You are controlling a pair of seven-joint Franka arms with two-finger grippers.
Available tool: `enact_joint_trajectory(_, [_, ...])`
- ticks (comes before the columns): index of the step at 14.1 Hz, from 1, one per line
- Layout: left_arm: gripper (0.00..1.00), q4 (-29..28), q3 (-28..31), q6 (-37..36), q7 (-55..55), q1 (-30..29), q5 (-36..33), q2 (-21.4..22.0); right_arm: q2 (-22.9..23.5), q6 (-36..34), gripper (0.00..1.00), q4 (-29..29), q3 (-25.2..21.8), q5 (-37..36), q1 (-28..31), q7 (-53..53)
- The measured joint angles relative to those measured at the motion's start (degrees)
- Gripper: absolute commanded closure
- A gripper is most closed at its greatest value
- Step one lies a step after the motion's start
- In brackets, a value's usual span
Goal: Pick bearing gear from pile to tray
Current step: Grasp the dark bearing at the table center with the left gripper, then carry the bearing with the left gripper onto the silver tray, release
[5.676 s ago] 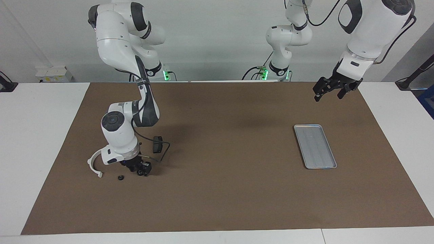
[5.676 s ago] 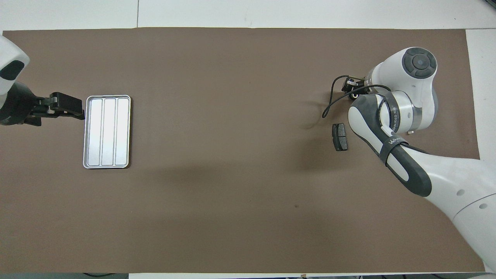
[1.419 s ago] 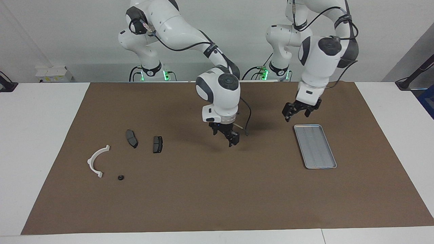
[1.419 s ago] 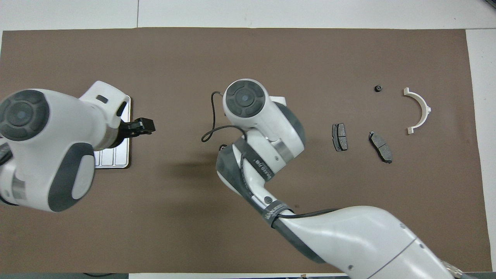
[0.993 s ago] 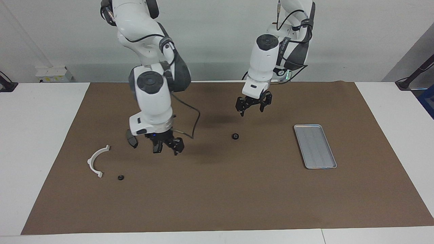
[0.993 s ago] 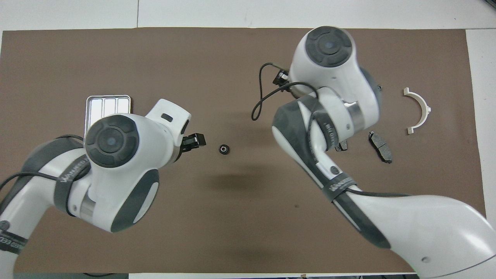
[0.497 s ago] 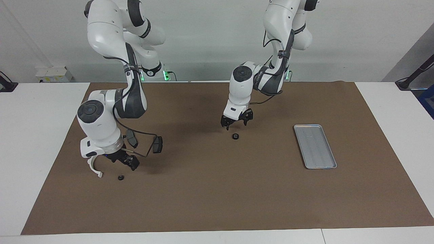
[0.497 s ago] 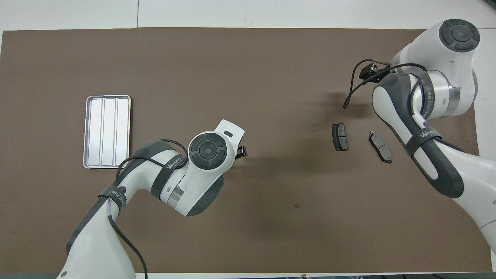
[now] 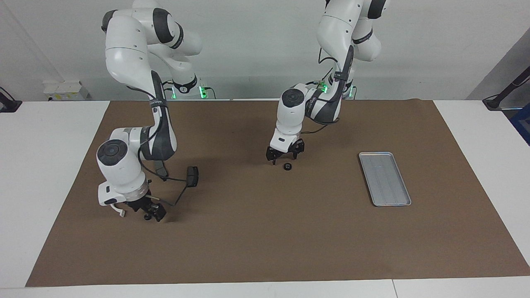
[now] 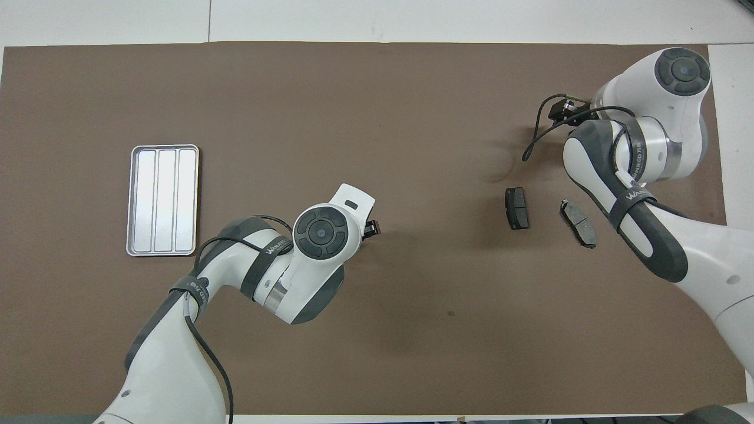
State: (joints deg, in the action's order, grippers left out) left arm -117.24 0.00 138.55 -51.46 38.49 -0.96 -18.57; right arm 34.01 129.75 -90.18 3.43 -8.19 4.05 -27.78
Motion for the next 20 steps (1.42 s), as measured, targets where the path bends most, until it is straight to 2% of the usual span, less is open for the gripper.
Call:
enact_joint_trajectory(1, [0.03,0.0,0.27,0.23,0.36,-0.3,0.0,-0.2,0.11,0.34,0.06,0.0,-0.01,0.0,0.18,0.0])
enact_joint_trajectory(3, [0.16,0.0,0.48,0.32,1.01,-0.81,0.0,-0.23,0.56,1.21,0.09,-0.01,-0.01,0.0,0.33,0.0])
enact_joint_trajectory(4, [0.27,0.02,0.57,0.38,1.05,-0.84,0.0,-0.22,0.7,1.36,0.09,-0.01,0.0,0.0,0.34,0.0])
enact_joint_trajectory(5, [0.48,0.1,0.65,0.39,1.16,-0.94,0.0,-0.09,0.82,1.44,0.11,-0.01,0.0,0.0,0.37,0.0])
enact_joint_trajectory(6, [0.93,0.26,0.65,0.39,1.29,-1.09,0.0,0.05,1.03,1.63,0.13,-0.01,0.0,0.0,0.5,0.0])
enact_joint_trajectory(7, [1.0,0.3,0.64,0.39,1.29,-1.24,0.0,0.04,1.28,1.92,0.14,-0.01,0.0,0.0,0.7,0.01])
enact_joint_trajectory(10, [1.0,0.85,0.65,0.27,0.79,-1.42,0.05,0.22,1.65,2.1,0.2,-0.01,0.0,0.0,1.02,0.03])
enact_joint_trajectory(13, [1.0,2.04,0.86,-1.28,0.58,-1.54,0.07,0.29,1.75,2.11,0.4,-0.15,0.14,0.0,1.02,0.03])
enact_joint_trajectory(15, [1.0,6.35,1.28,-9.04,3.15,-3.45,0.02,1.15,1.75,2.13,0.66,-0.25,0.2,0.02,1.02,0.03])
enact_joint_trajectory(17, [1.0,11.79,1.57,-21.48,13.05,-8.88,0.06,5.08,1.73,2.2,0.92,-0.17,0.31,0.03,1.02,0.03])
enact_joint_trajectory(18, [1.0,13.31,1.72,-26.55,18.99,-12.49,0.06,7.94,1.68,2.2,1.0,-0.09,0.43,0.03,1.02,0.03])
enact_joint_trajectory(20, [1.0,13.52,1.98,-32.01,30.96,-19.97,0.08,12.72,1.61,2.2,1.0,-0.06,0.49,0.03,1.02,0.04])
